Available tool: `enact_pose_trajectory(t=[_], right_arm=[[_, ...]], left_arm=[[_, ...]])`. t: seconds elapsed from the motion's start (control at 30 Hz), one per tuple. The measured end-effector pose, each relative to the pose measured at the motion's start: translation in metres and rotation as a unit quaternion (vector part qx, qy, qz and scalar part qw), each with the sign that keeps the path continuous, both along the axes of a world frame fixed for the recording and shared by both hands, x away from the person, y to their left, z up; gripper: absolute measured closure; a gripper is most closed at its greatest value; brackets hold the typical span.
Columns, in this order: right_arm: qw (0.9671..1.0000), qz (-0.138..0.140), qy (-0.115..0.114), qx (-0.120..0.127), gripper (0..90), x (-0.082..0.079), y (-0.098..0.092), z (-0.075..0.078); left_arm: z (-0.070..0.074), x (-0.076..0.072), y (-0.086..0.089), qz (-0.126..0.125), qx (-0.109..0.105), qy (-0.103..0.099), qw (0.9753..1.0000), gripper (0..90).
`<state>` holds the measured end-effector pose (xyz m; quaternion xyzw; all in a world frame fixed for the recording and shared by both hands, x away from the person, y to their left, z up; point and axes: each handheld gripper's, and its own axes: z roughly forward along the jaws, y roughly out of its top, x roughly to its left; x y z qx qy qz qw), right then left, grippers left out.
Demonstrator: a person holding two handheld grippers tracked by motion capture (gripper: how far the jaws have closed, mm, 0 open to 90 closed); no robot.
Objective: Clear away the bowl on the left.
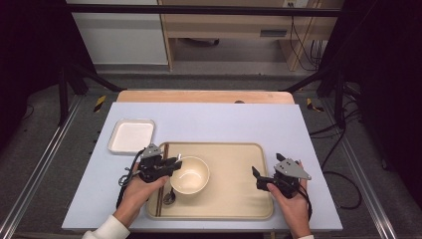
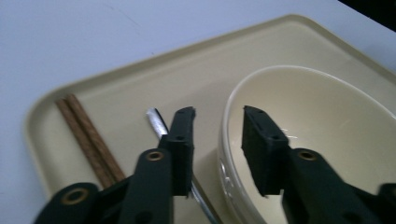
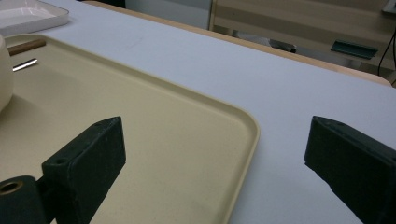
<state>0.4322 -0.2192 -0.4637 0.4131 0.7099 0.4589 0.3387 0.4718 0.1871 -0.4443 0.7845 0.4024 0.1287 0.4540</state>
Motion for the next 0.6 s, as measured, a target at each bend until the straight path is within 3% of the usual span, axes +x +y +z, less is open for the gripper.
enact_pose_trajectory(t=[0.1, 0.13, 0.17, 0.43, 0.6], right_arm=[[1.0000, -0.001, 0.001, 0.001, 5.5, 0.000, 0.000, 0.000], [1.0000, 0.000, 0.001, 0.001, 5.6, 0.000, 0.000, 0.000], [1.0000, -0.001, 0.001, 0.000, 5.6, 0.000, 0.000, 0.000], [1.0000, -0.002, 0.000, -0.001, 5.6, 0.000, 0.000, 0.000], [1.0000, -0.001, 0.000, -0.003, 5.6, 0.000, 0.000, 0.000]], left_arm=[[0.006, -0.001, 0.004, -0.002, 0.013, -0.014, 0.9998, 50.0], [0.012, -0.002, 0.009, 0.000, 0.030, -0.031, 0.9991, 46.1], [0.015, -0.002, 0.012, 0.004, 0.030, -0.038, 0.9988, 43.5], [0.028, 0.005, 0.033, 0.030, 0.035, -0.047, 0.9978, 27.1], [0.034, 0.010, 0.048, 0.044, 0.040, -0.052, 0.9969, 22.2]])
